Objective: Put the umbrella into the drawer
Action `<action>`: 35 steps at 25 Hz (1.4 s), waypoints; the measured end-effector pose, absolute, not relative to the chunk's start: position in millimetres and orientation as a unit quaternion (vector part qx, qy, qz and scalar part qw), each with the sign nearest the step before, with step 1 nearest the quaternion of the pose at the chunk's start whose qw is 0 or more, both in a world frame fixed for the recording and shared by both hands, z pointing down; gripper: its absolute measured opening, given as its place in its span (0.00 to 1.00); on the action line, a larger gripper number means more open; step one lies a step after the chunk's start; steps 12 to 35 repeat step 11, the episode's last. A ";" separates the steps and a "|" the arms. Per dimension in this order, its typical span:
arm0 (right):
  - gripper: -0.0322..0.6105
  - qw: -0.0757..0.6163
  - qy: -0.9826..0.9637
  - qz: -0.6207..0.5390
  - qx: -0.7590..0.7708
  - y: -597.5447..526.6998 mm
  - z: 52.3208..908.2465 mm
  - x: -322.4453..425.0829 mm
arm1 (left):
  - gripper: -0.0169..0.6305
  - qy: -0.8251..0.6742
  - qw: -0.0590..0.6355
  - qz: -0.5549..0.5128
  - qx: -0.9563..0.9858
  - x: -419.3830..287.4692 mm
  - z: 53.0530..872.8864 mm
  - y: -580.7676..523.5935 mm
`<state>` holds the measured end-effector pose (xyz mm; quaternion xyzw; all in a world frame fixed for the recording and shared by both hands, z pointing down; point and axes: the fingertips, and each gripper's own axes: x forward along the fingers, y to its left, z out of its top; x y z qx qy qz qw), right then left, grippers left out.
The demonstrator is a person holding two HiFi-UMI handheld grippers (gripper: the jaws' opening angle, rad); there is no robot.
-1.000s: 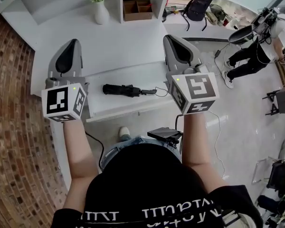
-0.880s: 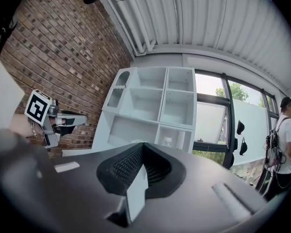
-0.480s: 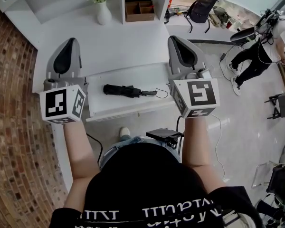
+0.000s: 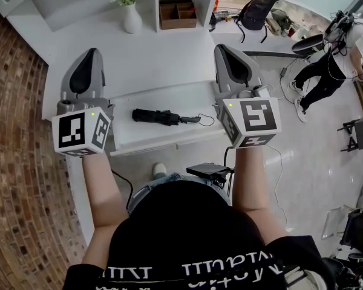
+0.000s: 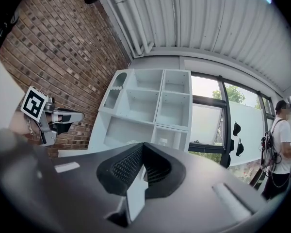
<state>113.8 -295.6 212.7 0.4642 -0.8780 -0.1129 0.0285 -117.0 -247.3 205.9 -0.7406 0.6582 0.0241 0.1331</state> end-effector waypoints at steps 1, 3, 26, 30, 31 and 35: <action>0.06 0.028 -0.878 -0.116 0.463 -296.0 211.7 112.7 | 0.02 0.659 0.134 0.023 -0.740 -118.5 205.5 -247.3; 0.06 0.028 -0.878 -0.120 0.463 -296.5 210.7 110.9 | 0.02 0.661 0.135 0.019 -0.738 -121.2 205.8 -247.7; 0.06 0.030 -0.873 -0.122 0.472 -296.6 210.6 112.7 | 0.02 0.663 0.143 0.003 -0.735 -124.7 206.0 -249.0; 0.06 0.030 -0.873 -0.122 0.472 -296.6 210.6 112.7 | 0.02 0.663 0.143 0.003 -0.735 -124.7 206.0 -249.0; 0.06 0.030 -0.873 -0.122 0.472 -296.6 210.6 112.7 | 0.02 0.663 0.143 0.003 -0.735 -124.7 206.0 -249.0; 0.06 0.030 -0.873 -0.122 0.472 -296.6 210.6 112.7 | 0.02 0.663 0.143 0.003 -0.735 -124.7 206.0 -249.0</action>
